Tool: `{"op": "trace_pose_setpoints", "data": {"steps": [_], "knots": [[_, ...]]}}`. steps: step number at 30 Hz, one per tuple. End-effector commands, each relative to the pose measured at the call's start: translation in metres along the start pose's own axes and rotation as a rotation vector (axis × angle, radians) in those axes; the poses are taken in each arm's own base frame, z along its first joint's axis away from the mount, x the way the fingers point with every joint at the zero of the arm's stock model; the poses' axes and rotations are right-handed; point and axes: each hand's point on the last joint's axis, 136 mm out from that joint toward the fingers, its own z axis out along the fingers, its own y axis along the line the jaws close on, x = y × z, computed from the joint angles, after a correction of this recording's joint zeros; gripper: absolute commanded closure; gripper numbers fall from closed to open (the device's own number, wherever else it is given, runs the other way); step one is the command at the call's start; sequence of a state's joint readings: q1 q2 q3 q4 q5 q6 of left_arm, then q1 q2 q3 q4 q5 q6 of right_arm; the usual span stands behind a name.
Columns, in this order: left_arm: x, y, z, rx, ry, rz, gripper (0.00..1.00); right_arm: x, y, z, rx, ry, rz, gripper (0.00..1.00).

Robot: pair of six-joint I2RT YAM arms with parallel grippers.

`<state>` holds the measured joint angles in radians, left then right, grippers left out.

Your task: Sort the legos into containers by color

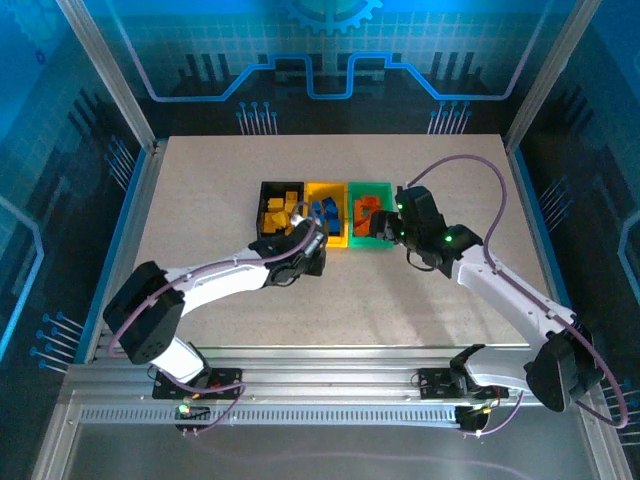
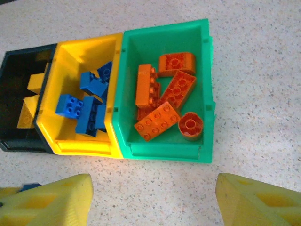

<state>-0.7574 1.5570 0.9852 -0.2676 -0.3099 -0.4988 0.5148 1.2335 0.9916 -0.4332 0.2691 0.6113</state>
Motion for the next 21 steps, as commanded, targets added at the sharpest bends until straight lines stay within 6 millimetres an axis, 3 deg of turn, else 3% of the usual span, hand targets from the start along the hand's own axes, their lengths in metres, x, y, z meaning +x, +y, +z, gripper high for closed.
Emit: {"op": "trace_pose_setpoints", "data": {"steps": [1,9,13,16,19,21], "knots": [[-0.039,-0.019,-0.007,0.026,-0.060,-0.018,0.67,0.000,-0.007,0.000,-0.001,-0.008,0.046,0.29],[-0.093,-0.006,0.053,-0.079,-0.081,-0.056,0.64,0.004,-0.016,-0.010,0.005,-0.005,0.059,0.29],[-0.105,-0.011,0.067,-0.074,-0.080,-0.042,0.48,0.005,-0.019,-0.015,0.006,-0.009,0.065,0.28],[-0.118,-0.014,0.057,-0.061,-0.114,-0.056,0.31,0.004,-0.020,-0.017,0.004,-0.017,0.073,0.25],[-0.135,-0.017,0.018,-0.003,-0.205,-0.103,0.04,0.002,-0.022,-0.018,0.005,-0.022,0.076,0.20],[-0.143,-0.015,-0.016,0.040,-0.277,-0.138,0.01,0.000,-0.023,-0.018,0.011,-0.023,0.070,0.17]]}}
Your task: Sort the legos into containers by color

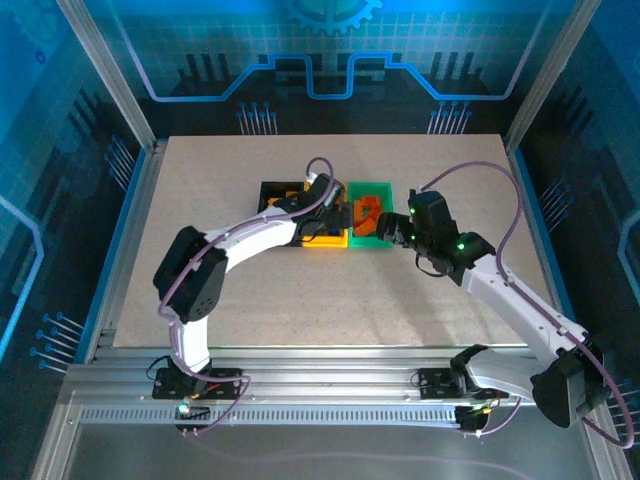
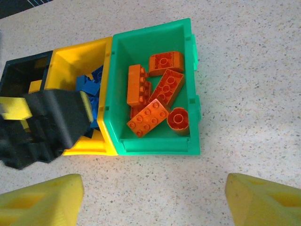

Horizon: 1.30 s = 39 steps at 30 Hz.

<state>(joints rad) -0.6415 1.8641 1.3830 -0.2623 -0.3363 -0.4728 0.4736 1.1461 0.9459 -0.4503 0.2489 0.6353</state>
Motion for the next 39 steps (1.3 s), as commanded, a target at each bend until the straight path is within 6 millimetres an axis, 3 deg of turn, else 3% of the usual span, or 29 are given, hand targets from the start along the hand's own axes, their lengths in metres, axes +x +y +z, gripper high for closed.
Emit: {"op": "trace_pose_setpoints", "data": {"steps": [1,3,6,8,10,13,19,22,28,31,35,39], "knots": [[-0.046,-0.005,-0.076,0.106,-0.189,-0.074,0.01,-0.003,-0.007,-0.003,0.015,-0.004,0.002,0.16],[-0.053,0.008,-0.112,0.127,-0.283,-0.092,0.01,-0.006,-0.008,-0.004,0.024,-0.015,-0.019,0.12],[-0.052,0.047,-0.157,0.072,-0.443,-0.099,0.01,-0.007,-0.015,-0.003,0.052,-0.027,-0.027,0.03],[-0.044,0.081,-0.178,0.000,-0.560,-0.090,0.01,-0.005,-0.019,0.002,0.068,-0.027,-0.012,0.00],[-0.035,0.108,-0.185,-0.060,-0.618,-0.081,0.01,-0.002,-0.026,0.006,0.098,-0.027,0.024,0.00],[-0.020,0.151,-0.181,-0.163,-0.604,-0.068,0.01,0.002,-0.038,0.012,0.146,-0.041,0.083,0.00],[-0.001,0.244,-0.154,-0.476,-0.549,-0.061,0.01,0.001,-0.045,0.020,0.123,-0.068,0.097,0.00],[0.002,0.272,-0.130,-0.529,-0.554,-0.069,0.01,-0.004,-0.052,0.021,0.145,-0.080,0.071,0.00],[0.005,0.288,-0.084,-0.563,-0.545,0.028,0.01,-0.019,-0.077,0.012,0.235,-0.186,-0.030,0.00],[0.005,0.274,-0.064,-0.452,-0.541,0.084,0.01,-0.034,-0.095,0.002,0.305,-0.270,-0.133,0.00],[0.010,0.279,-0.058,-0.374,-0.492,0.029,0.01,-0.047,-0.122,-0.003,0.388,-0.377,-0.218,0.00],[0.018,0.281,-0.057,-0.291,-0.569,0.020,0.01,-0.045,-0.136,0.021,0.338,-0.429,-0.275,0.00]]}}
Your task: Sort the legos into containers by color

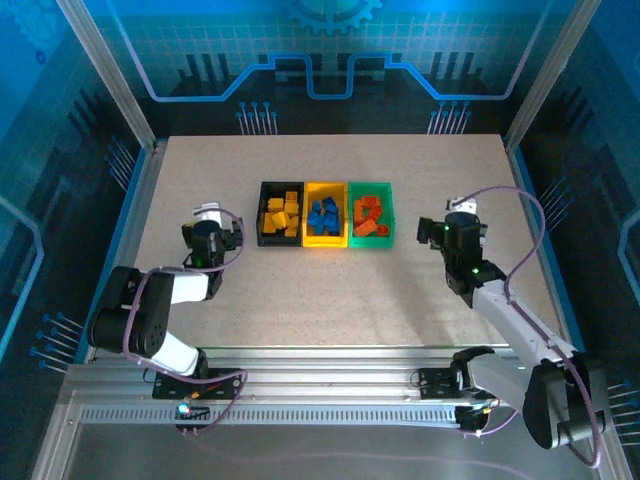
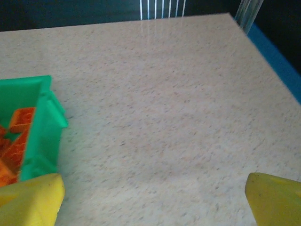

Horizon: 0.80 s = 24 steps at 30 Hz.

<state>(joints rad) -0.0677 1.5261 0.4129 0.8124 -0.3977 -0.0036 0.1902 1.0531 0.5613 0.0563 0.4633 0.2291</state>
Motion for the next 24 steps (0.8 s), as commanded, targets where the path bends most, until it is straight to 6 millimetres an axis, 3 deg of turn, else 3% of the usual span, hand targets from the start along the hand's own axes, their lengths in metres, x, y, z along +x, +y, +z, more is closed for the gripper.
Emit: {"op": "trace_pose_setpoints", "data": {"steps": [1,10,12,14,24], "knots": [[-0.001,-0.010,-0.003,0.100,-0.061,-0.045,0.01,-0.013,-0.001,0.020,-0.027,-0.130,-0.086,0.00],[-0.002,-0.009,-0.002,0.094,-0.057,-0.046,0.01,0.027,0.008,0.070,-0.137,-0.090,-0.065,0.00],[-0.002,-0.009,-0.002,0.096,-0.057,-0.043,0.01,0.034,0.020,0.077,-0.182,-0.081,-0.107,0.00],[-0.002,-0.010,-0.002,0.098,-0.058,-0.044,0.01,0.037,0.035,0.075,-0.257,-0.104,-0.150,0.00],[-0.002,-0.010,-0.002,0.097,-0.055,-0.043,0.01,0.038,0.035,0.075,-0.249,-0.098,-0.154,0.00]]}}
